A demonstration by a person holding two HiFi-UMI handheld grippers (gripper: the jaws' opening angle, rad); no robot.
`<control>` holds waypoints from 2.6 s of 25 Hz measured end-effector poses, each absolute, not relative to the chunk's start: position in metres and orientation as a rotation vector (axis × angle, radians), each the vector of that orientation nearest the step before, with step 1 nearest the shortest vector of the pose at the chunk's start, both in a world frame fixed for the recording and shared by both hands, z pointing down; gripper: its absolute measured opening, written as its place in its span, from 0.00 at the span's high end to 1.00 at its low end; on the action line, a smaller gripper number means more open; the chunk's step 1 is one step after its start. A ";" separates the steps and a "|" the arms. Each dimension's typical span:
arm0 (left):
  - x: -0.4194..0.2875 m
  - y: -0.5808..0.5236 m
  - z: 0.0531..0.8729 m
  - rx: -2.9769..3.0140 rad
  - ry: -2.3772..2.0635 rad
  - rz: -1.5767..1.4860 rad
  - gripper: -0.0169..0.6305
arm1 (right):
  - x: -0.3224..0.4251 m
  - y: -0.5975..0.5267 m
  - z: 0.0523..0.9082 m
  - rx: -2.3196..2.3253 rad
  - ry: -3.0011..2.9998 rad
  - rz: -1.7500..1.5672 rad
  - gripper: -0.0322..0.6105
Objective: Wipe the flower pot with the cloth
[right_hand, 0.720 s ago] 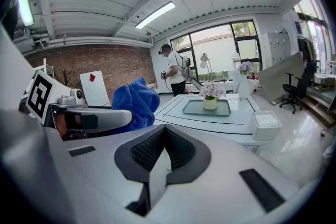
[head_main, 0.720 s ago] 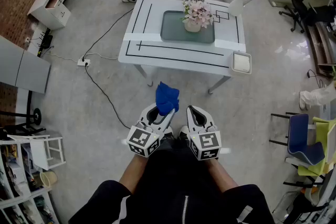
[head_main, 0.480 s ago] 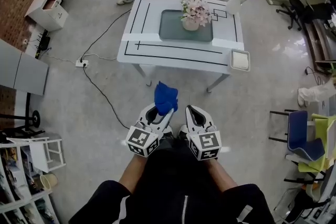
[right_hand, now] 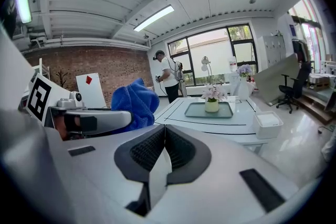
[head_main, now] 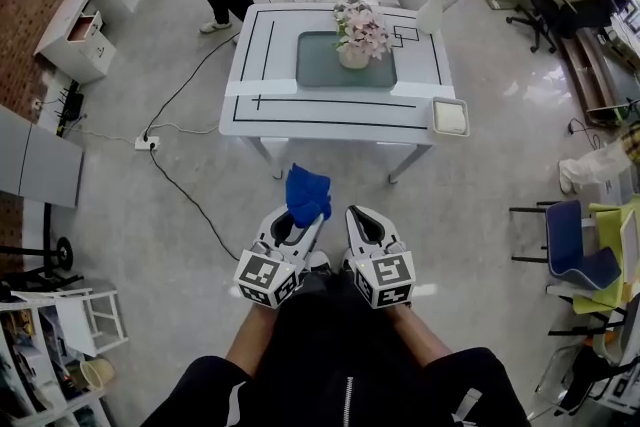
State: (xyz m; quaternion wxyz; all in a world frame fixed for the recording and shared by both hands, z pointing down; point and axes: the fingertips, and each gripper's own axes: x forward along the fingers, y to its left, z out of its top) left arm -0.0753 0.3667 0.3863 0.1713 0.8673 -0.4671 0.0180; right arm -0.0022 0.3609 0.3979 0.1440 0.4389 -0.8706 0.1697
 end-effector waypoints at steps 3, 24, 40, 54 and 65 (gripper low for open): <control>-0.084 0.364 0.389 2.469 -1.319 0.058 0.72 | -0.013 0.360 0.398 1.282 -2.511 0.493 0.94; -0.083 0.217 0.418 2.451 -1.255 0.130 0.72 | -0.013 0.218 0.425 1.315 -2.484 0.596 0.94; -0.092 0.046 0.443 2.347 -1.315 0.138 0.72 | -0.003 0.049 0.444 1.151 -2.456 0.611 0.94; -0.125 -0.116 0.513 2.337 -1.106 0.179 0.73 | -0.042 -0.032 0.466 1.293 -2.273 0.682 0.94; -0.105 -0.214 0.548 2.347 -0.955 0.189 0.73 | -0.049 -0.046 0.485 1.391 -2.147 0.748 0.94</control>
